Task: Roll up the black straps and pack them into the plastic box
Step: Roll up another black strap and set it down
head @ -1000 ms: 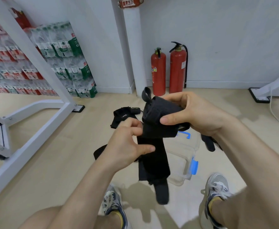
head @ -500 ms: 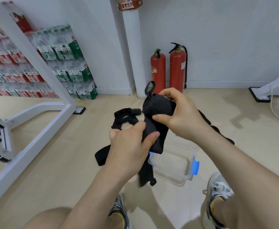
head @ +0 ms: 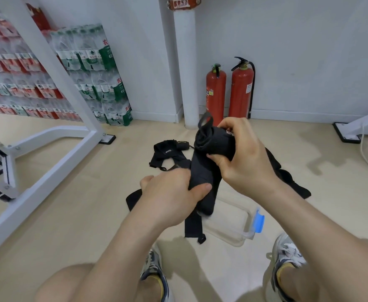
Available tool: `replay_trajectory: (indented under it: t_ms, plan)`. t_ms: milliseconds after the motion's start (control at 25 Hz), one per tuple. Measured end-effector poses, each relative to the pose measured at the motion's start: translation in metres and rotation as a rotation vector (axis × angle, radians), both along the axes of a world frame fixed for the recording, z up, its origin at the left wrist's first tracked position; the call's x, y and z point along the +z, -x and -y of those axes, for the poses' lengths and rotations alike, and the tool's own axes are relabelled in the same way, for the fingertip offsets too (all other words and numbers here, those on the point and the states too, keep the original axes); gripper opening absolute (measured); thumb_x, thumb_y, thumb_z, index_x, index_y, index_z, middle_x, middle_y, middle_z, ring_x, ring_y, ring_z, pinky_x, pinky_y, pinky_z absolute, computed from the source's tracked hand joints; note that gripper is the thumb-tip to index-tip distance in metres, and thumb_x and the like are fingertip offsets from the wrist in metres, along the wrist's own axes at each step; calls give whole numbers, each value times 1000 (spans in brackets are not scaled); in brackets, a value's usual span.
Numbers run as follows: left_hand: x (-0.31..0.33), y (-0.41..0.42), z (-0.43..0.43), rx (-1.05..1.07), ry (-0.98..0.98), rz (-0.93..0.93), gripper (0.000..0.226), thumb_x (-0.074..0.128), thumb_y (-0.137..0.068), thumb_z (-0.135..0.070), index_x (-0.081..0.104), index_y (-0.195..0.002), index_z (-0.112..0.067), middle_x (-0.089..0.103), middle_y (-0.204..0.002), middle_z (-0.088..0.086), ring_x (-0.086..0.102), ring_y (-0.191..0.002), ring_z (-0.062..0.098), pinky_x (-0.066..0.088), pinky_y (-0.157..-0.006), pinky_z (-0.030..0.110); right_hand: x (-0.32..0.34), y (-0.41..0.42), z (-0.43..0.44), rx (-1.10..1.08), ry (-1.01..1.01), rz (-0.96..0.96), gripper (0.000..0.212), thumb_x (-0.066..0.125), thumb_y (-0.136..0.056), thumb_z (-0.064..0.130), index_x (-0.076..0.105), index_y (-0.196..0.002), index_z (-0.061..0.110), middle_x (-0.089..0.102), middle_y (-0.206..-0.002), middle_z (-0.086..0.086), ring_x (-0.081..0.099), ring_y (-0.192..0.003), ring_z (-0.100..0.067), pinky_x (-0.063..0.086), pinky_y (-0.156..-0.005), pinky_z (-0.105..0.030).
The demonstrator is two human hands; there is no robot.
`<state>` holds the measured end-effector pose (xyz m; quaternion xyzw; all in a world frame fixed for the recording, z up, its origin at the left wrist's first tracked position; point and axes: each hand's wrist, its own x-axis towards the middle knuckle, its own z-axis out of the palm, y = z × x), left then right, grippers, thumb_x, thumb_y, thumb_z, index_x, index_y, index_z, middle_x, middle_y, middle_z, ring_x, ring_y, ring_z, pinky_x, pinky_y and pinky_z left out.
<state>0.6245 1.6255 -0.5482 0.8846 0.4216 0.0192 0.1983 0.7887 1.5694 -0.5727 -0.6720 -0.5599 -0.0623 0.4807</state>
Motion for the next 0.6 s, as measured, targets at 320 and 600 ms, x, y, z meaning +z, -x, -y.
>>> replay_trajectory:
  t_ms: [320,600]
  plan:
    - [-15,14,-18,48,148,343,27,74,-83,-26,51,-74,-15,59,-64,1,53,-59,20,40,-54,30,24,-33,13,170,137,-535,47,79,-79,3,48,-101,30,61,-103,-3,63,-78,-20,58,-68,-32]
    - [-28,22,-53,32,396,440,58,68,-87,3,59,-115,-47,74,-77,-7,73,-77,10,56,-66,24,31,-45,23,313,280,-768,46,77,-62,21,54,-102,19,71,-95,-7,70,-74,-18,54,-58,-32]
